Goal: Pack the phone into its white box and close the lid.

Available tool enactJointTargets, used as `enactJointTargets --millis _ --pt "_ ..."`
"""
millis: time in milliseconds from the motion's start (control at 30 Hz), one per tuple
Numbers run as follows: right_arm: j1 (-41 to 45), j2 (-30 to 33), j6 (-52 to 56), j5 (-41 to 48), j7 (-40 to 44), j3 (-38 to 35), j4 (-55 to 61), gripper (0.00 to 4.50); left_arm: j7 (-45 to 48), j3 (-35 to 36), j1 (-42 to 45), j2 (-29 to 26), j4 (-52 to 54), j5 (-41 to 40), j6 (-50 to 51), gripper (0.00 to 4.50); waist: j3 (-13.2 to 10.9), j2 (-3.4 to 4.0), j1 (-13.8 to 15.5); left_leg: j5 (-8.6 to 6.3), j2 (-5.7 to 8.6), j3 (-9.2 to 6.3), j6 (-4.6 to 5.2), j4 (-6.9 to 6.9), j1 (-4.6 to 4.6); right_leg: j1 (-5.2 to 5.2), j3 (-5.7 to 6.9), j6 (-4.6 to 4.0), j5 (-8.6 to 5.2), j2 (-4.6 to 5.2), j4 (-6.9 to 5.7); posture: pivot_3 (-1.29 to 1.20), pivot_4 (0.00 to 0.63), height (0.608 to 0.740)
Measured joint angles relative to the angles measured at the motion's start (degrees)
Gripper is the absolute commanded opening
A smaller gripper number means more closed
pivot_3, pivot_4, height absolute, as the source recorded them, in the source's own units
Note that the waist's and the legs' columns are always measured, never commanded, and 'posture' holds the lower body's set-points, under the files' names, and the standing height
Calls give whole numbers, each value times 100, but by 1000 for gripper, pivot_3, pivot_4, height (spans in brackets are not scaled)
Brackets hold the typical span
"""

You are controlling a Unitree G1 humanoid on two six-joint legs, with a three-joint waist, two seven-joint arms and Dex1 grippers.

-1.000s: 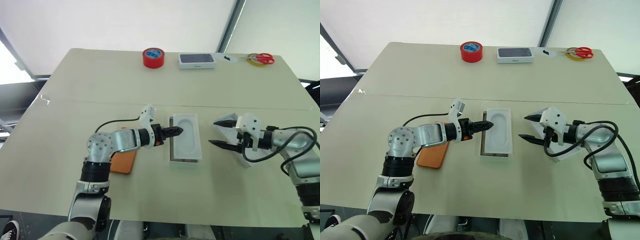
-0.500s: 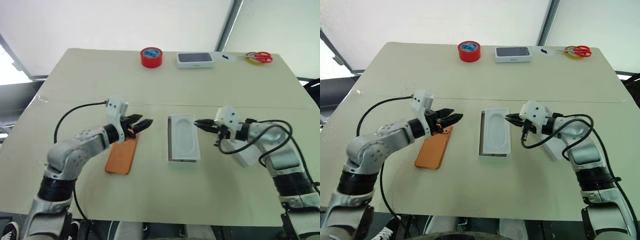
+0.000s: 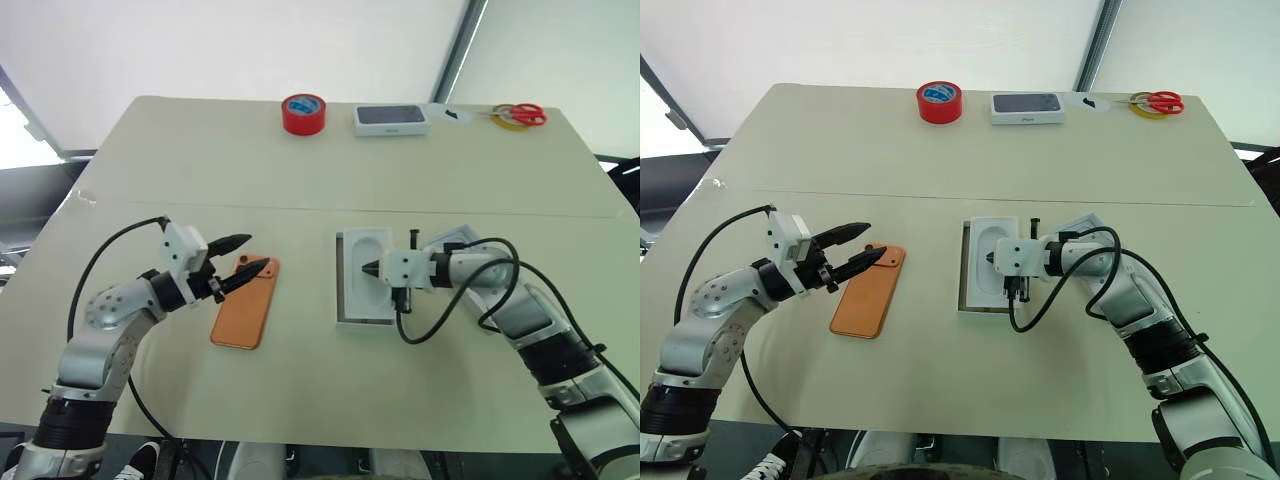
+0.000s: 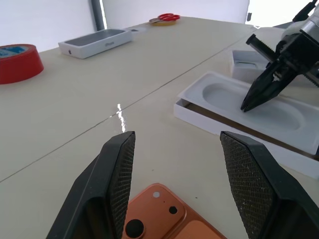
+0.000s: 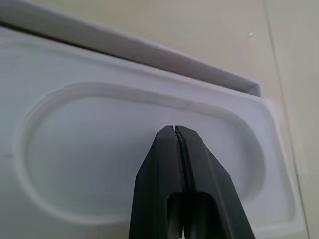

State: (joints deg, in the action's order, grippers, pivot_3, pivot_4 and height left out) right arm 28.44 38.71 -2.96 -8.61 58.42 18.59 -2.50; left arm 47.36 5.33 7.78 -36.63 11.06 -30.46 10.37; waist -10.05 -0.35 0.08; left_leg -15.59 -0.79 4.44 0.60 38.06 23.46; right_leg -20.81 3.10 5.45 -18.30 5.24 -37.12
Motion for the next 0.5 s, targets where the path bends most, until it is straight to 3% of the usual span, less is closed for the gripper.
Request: enactJointTargets --millis 267,500 --pt "-295 -169 448 356 492 147 607 21 -21 45 -40 48 23 75 20 2885 0 0 -92 -5 0 -2 9 0 0 1 1 0 0 5 0 0 150 730" --pt "-92 -516 430 290 -106 76 371 21 -141 50 -31 186 35 124 69 2885 0 0 -84 -5 2 -1 9 -1 0 -1 2 0 0 7 -2 0 150 730"
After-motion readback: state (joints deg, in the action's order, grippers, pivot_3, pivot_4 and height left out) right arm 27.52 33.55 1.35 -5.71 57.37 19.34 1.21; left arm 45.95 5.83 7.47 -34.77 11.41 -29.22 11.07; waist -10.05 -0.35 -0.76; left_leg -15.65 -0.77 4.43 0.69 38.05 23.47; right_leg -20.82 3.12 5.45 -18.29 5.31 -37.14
